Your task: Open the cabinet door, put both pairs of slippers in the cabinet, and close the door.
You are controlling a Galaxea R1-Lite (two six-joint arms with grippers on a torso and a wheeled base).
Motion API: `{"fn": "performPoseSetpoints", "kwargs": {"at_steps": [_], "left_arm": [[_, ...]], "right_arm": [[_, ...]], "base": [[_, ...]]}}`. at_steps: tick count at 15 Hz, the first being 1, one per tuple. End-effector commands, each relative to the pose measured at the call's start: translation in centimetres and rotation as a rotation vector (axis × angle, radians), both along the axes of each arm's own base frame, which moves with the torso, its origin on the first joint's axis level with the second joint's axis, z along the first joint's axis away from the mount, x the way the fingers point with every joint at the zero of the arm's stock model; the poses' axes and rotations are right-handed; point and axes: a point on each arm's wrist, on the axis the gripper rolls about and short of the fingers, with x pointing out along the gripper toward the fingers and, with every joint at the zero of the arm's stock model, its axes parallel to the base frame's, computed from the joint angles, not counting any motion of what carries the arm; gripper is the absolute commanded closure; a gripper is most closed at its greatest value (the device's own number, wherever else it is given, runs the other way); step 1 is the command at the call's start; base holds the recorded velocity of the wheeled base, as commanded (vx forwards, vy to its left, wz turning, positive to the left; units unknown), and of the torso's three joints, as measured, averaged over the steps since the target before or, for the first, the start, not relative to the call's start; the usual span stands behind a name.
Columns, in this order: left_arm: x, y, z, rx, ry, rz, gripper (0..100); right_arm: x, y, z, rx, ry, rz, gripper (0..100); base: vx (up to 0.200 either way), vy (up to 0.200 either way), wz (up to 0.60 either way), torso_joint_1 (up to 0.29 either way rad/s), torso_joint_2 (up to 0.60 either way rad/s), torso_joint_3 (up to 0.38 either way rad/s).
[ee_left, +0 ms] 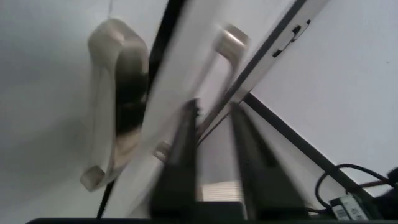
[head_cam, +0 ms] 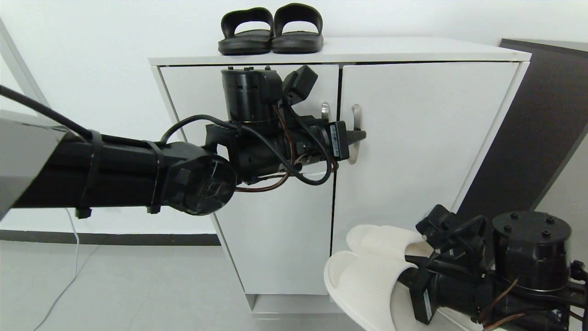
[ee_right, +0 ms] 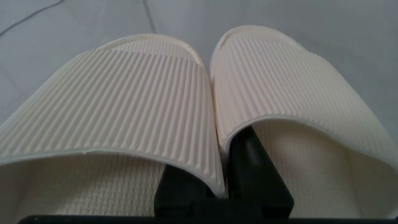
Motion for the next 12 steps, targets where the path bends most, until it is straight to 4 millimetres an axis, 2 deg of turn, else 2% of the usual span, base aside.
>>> {"fn": "performPoseSetpoints", "kwargs": {"at_steps": [1,7,10,12], "left_arm": [[-2.0,0.3,0.8,-0.005,-0.005,-0.032,100],[-5.6,1.2,1.0,-0.011,-0.017,-0.076,100],[-6.8,2.4,0.5,-0.047,-0.054,-0.073,100],[-6.8,3.4,0.0,-0.055,-0.057,-0.047,100]], "right_arm": [[-1.2,-0.7,0.4,0.017,-0.008,0.065,100],[-1.7,-1.0,0.3,0.005,-0.019,0.101,100],[-1.9,-1.1,0.0,-0.013,-0.022,0.11,100],[-2.0,-1.1,0.0,-0.019,-0.026,0.114,100]], "base": [[0.0,0.0,0.0,0.0,0.0,0.0],[0.0,0.0,0.0,0.0,0.0,0.0],[0.0,0.0,0.0,0.0,0.0,0.0],[0.0,0.0,0.0,0.0,0.0,0.0]]}}
